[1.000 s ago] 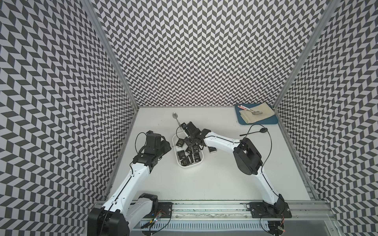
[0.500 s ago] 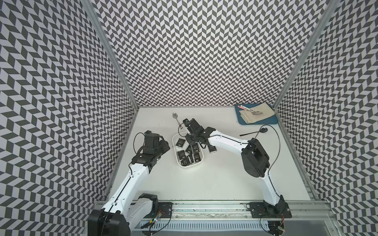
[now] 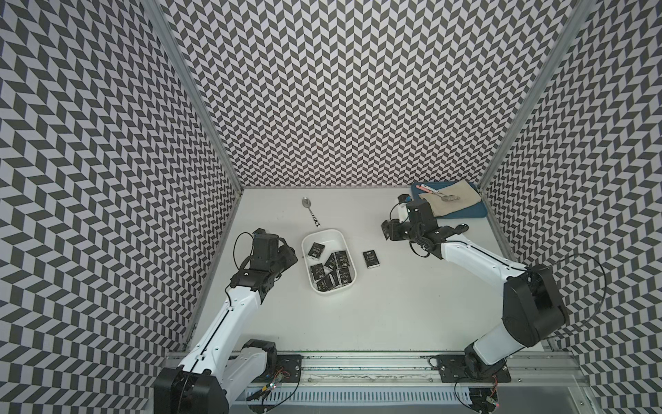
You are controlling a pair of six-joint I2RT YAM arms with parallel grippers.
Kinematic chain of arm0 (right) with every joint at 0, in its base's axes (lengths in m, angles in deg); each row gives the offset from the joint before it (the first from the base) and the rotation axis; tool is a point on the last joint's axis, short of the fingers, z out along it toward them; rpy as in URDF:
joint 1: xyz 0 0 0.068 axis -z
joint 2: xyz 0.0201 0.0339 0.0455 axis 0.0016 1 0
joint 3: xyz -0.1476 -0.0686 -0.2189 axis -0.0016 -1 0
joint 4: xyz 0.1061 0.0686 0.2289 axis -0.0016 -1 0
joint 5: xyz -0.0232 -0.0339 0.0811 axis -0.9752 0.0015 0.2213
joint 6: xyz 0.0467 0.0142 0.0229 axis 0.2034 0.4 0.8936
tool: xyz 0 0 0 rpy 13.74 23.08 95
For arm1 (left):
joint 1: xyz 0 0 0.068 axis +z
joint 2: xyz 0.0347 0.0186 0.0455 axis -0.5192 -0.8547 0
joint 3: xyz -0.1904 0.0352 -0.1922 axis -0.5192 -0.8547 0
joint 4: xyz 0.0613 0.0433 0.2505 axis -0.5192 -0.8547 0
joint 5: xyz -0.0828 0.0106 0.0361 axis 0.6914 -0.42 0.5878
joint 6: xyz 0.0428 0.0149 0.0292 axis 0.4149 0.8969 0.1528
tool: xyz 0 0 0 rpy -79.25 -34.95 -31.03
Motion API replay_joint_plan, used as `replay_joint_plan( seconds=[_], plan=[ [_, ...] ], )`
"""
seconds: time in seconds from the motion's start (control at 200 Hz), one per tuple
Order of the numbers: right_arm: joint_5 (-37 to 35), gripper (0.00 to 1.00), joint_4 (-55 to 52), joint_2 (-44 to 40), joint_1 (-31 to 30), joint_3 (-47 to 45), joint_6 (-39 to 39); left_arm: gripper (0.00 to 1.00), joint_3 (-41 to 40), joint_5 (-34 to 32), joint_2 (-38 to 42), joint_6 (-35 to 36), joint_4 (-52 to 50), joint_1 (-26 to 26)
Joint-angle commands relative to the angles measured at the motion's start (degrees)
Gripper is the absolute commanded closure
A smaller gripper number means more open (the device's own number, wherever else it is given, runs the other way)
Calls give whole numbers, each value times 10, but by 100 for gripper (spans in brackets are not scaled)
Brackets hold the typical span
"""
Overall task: Take the pocket tissues out of the storage box
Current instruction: Place the pocket tissues at the center of the board.
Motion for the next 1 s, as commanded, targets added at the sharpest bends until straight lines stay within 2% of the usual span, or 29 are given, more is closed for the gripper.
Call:
replay_joint_plan(
  seconds=[0.0,0.16,0.656,0.761,0.991],
  plan=[
    [87,80,55,-5,5,-39,19,52,19,4,-2,9,7,3],
    [127,80,96,30,25,-74,28,52,25,-2,3,14,1,1],
    [120,79,124,76,32,-105,37,52,24,-6,3,16,4,-2],
    [106,76,116,73,34,-108,32,52,24,-6,3,16,3,-2],
    [61,60,92,71,40,-108,19,52,24,-4,5,16,3,-2]
  ],
)
